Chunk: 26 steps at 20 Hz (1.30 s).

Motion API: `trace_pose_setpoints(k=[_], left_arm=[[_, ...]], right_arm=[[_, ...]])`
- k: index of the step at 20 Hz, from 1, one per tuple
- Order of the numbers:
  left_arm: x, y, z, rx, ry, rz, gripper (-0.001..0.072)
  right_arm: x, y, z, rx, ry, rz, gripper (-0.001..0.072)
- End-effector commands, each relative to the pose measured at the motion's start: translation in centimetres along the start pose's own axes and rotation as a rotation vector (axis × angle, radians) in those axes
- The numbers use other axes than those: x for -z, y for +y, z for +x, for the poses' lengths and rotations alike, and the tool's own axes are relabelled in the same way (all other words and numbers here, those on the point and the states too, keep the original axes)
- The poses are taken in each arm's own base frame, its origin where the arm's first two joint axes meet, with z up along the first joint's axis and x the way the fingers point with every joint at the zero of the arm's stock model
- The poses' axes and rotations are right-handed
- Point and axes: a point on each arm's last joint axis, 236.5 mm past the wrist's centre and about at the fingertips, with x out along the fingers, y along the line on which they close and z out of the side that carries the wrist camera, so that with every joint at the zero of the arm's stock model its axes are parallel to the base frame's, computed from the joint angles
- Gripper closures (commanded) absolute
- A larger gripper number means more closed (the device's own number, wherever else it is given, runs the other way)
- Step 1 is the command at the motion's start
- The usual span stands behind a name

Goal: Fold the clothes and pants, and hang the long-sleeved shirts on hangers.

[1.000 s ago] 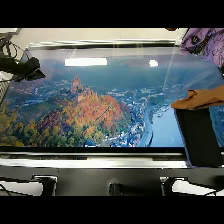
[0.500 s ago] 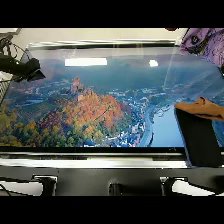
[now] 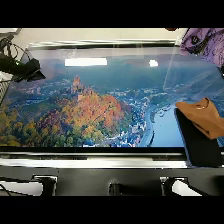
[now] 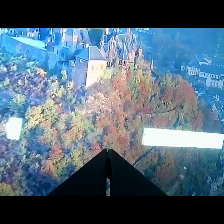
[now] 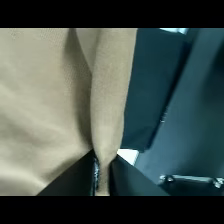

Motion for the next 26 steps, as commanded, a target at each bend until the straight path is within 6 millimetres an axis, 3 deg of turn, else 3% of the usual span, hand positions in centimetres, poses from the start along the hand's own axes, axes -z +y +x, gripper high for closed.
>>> trace_pose_setpoints(k=[1, 7, 11, 16, 22, 24, 26], left_arm=[[0.0, 0.0, 0.0, 0.000, 0.001, 0.001, 0.0692], [0.1, 0.0, 0.0, -0.001, 0.002, 0.001, 0.0693], [0.1, 0.0, 0.0, -0.001, 0.002, 0.001, 0.0692], [0.1, 0.0, 0.0, -0.001, 0.002, 0.001, 0.0692], [0.1, 0.0, 0.0, -0.001, 0.002, 0.001, 0.0692], [0.1, 0.0, 0.0, -0.001, 0.002, 0.001, 0.0692], [0.1, 0.0, 0.0, -0.001, 0.002, 0.001, 0.0692]], right_arm=[[1.3, -2.0, 3.3, 0.086, 0.014, -0.018, 0.0677], [3.7, -3.7, 7.9, 0.168, 0.069, -0.048, 0.0677], [3.6, -4.6, 9.8, 0.212, 0.048, -0.070, 0.0677], [1.9, -5.8, 9.8, 0.268, -0.023, -0.083, 0.0677], [1.7, -6.0, 9.8, 0.280, -0.032, -0.084, 0.0663], [1.9, -6.3, 9.7, 0.290, -0.020, -0.088, 0.0520], [2.2, -6.5, 9.7, 0.299, -0.004, -0.131, 0.0302]])
